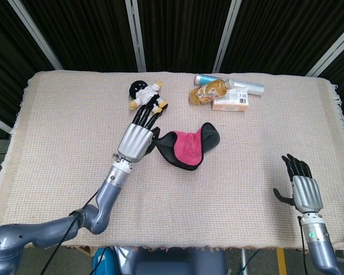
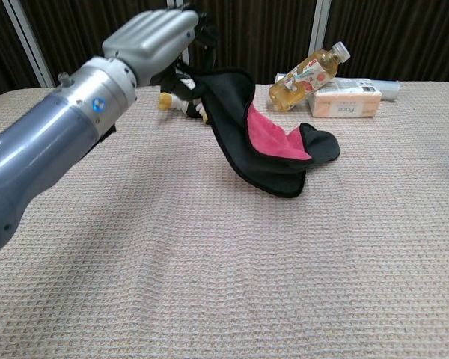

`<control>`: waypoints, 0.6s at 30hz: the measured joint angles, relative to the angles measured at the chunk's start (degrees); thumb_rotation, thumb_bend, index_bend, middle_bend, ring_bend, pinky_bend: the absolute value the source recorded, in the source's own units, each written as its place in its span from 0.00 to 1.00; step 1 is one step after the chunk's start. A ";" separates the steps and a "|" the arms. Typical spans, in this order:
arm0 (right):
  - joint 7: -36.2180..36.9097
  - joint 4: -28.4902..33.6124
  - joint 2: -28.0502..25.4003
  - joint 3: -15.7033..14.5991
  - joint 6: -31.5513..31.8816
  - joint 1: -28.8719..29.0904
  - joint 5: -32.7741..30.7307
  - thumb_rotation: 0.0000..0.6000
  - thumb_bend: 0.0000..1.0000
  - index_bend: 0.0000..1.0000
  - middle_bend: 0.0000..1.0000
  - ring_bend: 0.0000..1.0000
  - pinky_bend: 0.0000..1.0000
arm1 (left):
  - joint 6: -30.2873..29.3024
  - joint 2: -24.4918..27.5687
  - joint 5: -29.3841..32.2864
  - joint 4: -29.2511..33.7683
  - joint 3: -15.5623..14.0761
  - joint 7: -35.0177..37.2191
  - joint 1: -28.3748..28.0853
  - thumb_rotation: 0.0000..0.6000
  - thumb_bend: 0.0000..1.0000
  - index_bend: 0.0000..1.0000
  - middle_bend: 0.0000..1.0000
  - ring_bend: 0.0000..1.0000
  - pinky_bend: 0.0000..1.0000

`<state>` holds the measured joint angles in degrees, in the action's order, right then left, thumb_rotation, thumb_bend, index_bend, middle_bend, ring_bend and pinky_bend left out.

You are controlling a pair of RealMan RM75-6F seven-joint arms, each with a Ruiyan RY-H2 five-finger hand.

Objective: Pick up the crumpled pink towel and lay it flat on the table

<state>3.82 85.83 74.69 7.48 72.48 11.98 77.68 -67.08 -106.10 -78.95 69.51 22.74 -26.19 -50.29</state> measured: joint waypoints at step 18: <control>-1.73 13.14 -0.99 7.06 -9.12 8.68 -8.76 1.00 0.29 0.00 0.00 0.00 0.00 | 9.39 -0.60 14.20 2.84 12.64 -15.10 -17.43 1.00 0.58 0.60 0.19 0.00 0.00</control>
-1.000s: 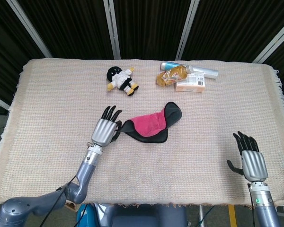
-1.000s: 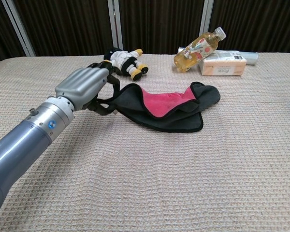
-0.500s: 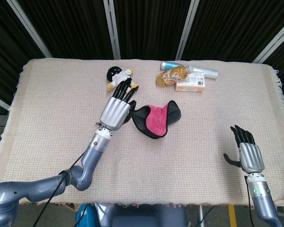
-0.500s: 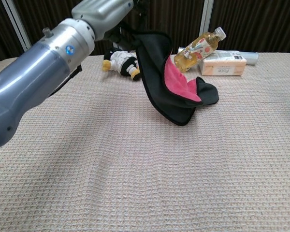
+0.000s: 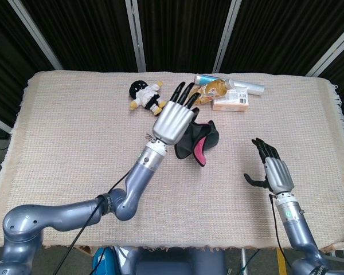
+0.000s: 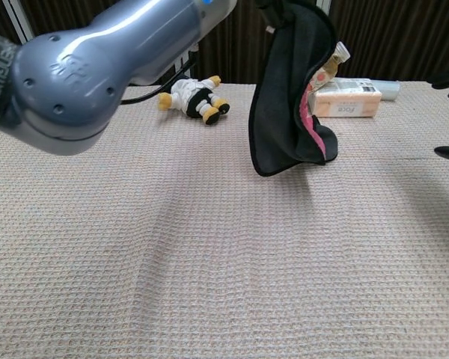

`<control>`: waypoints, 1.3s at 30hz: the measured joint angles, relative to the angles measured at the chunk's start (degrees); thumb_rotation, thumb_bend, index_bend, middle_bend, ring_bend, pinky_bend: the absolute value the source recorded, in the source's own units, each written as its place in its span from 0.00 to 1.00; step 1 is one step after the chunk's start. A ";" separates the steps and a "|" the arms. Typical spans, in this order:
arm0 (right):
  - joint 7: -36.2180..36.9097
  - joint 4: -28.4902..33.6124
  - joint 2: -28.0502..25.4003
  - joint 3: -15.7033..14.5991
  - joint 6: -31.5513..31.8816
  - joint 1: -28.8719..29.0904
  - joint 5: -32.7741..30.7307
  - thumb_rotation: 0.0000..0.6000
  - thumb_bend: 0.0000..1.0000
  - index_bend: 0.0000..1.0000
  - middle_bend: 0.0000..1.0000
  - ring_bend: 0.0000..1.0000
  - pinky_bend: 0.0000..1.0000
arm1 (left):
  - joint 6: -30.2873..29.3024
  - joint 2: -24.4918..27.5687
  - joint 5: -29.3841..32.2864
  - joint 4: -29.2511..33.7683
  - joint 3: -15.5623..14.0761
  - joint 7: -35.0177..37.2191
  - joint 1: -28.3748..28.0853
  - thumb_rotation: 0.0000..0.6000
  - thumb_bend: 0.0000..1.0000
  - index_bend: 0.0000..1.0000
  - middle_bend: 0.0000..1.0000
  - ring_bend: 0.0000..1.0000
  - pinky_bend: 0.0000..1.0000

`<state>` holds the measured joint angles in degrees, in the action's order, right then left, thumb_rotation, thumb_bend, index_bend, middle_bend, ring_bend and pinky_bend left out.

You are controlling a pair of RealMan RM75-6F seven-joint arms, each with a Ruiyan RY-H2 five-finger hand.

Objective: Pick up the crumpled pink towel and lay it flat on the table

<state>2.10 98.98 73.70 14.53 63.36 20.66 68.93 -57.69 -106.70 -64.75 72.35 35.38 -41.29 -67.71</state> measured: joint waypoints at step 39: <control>-5.87 -3.33 10.56 2.42 -1.66 6.32 -19.67 1.00 0.33 0.60 0.12 0.00 0.00 | -1.71 -6.33 10.77 -14.44 2.55 -0.20 -18.79 1.00 0.59 0.61 0.20 0.00 0.00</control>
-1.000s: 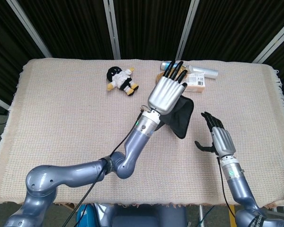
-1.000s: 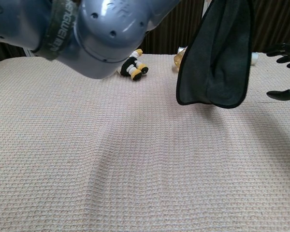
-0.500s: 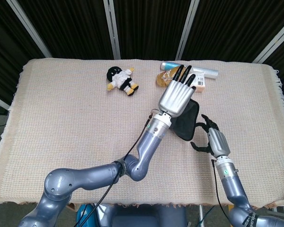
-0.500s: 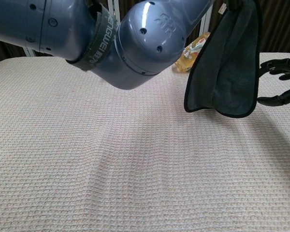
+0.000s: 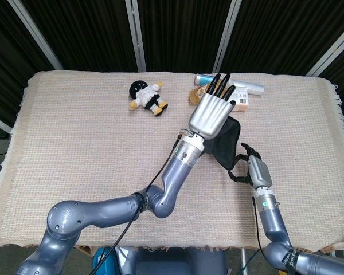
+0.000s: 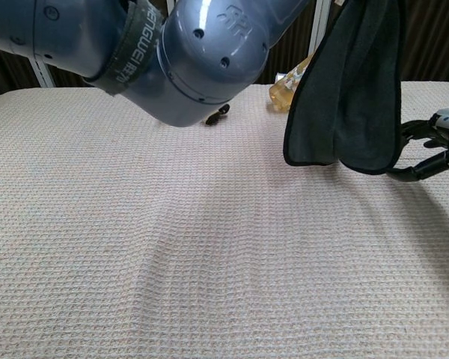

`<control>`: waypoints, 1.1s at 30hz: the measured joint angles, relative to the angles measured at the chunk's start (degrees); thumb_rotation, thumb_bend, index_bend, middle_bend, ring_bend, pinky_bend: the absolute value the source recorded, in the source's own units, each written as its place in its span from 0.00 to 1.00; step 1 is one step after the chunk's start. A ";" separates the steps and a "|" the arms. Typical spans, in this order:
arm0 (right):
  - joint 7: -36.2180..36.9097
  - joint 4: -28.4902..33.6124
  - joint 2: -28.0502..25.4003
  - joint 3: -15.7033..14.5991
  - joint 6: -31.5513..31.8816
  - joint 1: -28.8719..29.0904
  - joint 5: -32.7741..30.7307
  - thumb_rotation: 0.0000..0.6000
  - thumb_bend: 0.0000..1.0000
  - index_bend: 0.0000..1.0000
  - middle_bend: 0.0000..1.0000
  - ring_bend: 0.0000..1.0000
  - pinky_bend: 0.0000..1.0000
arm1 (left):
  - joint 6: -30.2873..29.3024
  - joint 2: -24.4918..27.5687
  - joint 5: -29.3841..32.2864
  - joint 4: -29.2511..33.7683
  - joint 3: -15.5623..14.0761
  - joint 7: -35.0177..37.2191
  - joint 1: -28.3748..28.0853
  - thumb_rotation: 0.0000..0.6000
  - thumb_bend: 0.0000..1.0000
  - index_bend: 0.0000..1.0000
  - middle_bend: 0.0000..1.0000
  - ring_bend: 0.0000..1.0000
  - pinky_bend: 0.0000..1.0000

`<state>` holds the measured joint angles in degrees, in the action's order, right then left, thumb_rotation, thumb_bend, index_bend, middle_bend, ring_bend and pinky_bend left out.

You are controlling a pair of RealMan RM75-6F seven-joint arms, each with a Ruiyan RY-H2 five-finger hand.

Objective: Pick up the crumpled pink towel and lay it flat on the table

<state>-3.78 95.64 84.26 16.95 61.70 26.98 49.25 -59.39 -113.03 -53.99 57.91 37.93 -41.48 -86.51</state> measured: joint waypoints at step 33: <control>0.76 4.15 -0.26 -0.53 0.08 0.02 -0.35 1.00 0.35 0.43 0.08 0.00 0.00 | 0.07 -0.57 2.42 -3.27 -3.16 1.70 -1.91 1.00 0.59 0.60 0.19 0.00 0.00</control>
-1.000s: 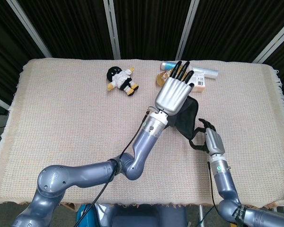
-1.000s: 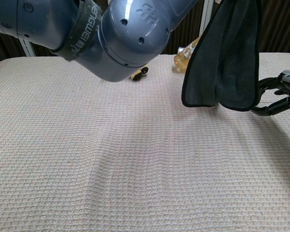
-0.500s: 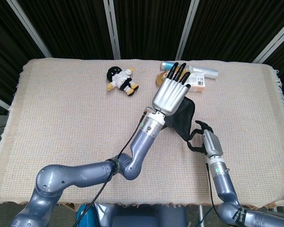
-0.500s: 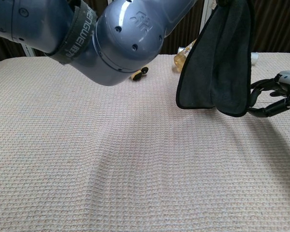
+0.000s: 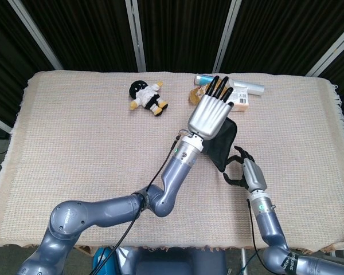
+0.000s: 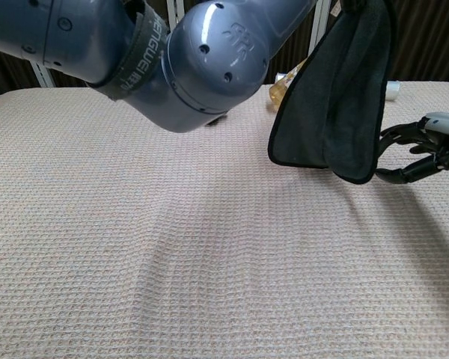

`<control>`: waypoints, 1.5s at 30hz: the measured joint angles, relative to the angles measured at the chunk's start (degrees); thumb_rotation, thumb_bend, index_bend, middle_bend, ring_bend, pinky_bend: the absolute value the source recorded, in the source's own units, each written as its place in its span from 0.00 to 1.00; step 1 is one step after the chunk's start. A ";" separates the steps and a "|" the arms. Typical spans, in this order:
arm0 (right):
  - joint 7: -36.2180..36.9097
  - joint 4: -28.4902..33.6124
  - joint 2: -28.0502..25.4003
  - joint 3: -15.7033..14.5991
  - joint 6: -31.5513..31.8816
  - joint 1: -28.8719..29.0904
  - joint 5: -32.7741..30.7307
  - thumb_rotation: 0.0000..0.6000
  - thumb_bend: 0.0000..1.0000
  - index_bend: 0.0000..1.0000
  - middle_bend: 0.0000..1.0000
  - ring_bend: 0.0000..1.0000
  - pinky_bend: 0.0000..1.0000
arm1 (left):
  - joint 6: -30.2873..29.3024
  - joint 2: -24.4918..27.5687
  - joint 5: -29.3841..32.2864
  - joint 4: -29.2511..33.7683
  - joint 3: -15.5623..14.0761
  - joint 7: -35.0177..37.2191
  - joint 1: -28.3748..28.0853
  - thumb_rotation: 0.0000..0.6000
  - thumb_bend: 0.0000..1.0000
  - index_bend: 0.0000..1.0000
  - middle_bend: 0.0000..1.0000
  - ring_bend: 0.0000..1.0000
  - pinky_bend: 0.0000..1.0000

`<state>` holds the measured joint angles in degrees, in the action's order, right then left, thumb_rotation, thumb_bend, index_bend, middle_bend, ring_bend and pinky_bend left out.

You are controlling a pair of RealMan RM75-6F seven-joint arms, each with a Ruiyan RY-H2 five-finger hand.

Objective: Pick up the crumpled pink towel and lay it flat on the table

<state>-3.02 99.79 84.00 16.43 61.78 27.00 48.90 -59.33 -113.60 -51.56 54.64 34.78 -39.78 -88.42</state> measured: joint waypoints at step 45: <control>-5.02 -5.96 5.88 3.42 2.82 3.71 -9.48 1.00 0.48 0.51 0.08 0.00 0.00 | -3.01 1.45 -0.62 3.31 -1.75 1.24 0.72 1.00 0.59 0.58 0.19 0.00 0.00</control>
<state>-8.03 93.83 89.88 19.84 64.60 30.71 39.42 -62.34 -112.15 -52.19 57.95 33.02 -38.54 -87.69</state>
